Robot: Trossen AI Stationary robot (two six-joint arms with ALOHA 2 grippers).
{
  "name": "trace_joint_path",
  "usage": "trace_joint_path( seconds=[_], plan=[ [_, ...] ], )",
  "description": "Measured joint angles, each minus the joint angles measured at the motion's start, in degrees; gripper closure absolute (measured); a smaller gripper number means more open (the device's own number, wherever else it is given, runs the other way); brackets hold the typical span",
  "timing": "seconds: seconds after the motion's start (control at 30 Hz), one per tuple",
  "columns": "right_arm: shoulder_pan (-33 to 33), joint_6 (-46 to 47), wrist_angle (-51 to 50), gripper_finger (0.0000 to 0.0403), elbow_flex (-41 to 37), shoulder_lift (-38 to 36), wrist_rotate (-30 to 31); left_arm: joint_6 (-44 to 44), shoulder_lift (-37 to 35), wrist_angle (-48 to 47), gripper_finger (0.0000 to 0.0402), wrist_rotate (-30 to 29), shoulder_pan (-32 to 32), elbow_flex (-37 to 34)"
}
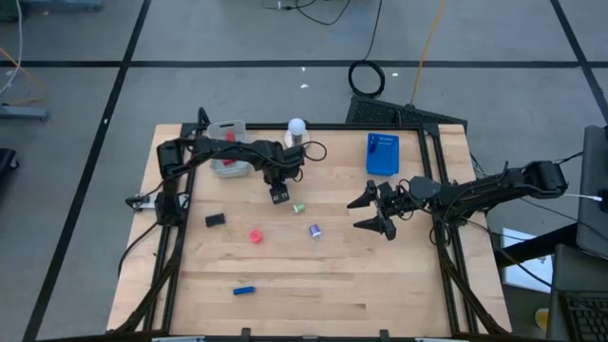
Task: Pick & Place Office items
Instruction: Put the blue charger adapter into the gray bin
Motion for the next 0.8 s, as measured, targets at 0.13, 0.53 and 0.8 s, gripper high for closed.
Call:
trace_joint_path(
  seconds=[0.13,0.53,0.8],
  plan=[
    [0.0,0.0,0.0,0.0101,0.0,0.0,0.0,0.1,-1.2,0.9,0.0193,-1.4,-0.1,-0.2],
    [0.0,0.0,0.0,0.0101,0.0,0.0,0.0,-0.3,-9.6,6.5,0.0193,-13.6,-1.5,-0.3],
    [0.0,0.0,-0.1,0.0101,0.0,0.0,0.0,-0.4,-20.8,8.9,0.0193,-17.9,-1.4,-0.2]
  ],
)
